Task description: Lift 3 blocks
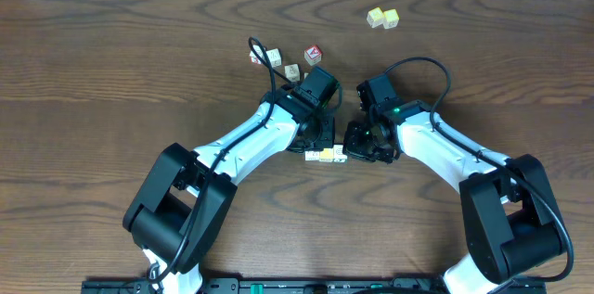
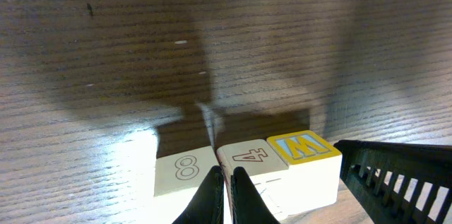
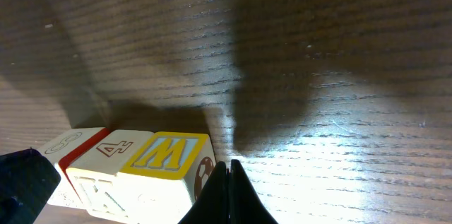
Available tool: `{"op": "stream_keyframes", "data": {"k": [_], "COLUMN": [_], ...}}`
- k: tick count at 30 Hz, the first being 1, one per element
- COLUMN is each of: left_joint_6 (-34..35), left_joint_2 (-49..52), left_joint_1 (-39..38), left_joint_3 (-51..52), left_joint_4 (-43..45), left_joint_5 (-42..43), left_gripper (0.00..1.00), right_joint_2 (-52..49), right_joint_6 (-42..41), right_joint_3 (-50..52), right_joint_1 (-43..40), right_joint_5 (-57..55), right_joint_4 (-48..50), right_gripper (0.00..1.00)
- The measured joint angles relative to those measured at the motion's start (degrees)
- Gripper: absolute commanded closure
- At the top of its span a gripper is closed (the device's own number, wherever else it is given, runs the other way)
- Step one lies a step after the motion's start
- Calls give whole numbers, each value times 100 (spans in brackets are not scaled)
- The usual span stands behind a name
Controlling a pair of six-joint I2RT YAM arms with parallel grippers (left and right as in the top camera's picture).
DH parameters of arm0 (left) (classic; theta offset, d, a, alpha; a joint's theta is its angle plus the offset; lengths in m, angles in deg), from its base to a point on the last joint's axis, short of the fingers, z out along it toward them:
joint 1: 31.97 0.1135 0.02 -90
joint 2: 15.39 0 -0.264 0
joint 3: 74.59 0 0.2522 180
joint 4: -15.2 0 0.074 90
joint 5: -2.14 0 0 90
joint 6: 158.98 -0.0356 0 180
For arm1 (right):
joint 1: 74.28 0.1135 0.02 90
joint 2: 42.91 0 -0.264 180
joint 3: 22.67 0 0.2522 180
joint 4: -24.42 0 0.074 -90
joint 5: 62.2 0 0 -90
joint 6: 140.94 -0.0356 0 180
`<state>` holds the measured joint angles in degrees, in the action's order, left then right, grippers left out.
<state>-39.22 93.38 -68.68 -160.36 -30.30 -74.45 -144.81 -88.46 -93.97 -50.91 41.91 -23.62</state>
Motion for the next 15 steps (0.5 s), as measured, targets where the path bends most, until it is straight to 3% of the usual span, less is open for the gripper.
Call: {"op": "stream_keyframes", "data": {"k": [7,15], "left_joint_6": [-20,-20], "left_joint_2": [-2,-872], "left_joint_1": [81,1001], "left_joint_3": [0,-9], "left_joint_4": [-11,-710], "left_joint_5": [42,90], "left_gripper": [93,93], "right_joint_2": [0,0], "right_joint_6": [0,0], "right_joint_3": [0,0], "right_joint_1": [0,0], "right_joint_5": [0,-13], "right_joint_4": [-17,-37], "right_gripper": [99,99]}}
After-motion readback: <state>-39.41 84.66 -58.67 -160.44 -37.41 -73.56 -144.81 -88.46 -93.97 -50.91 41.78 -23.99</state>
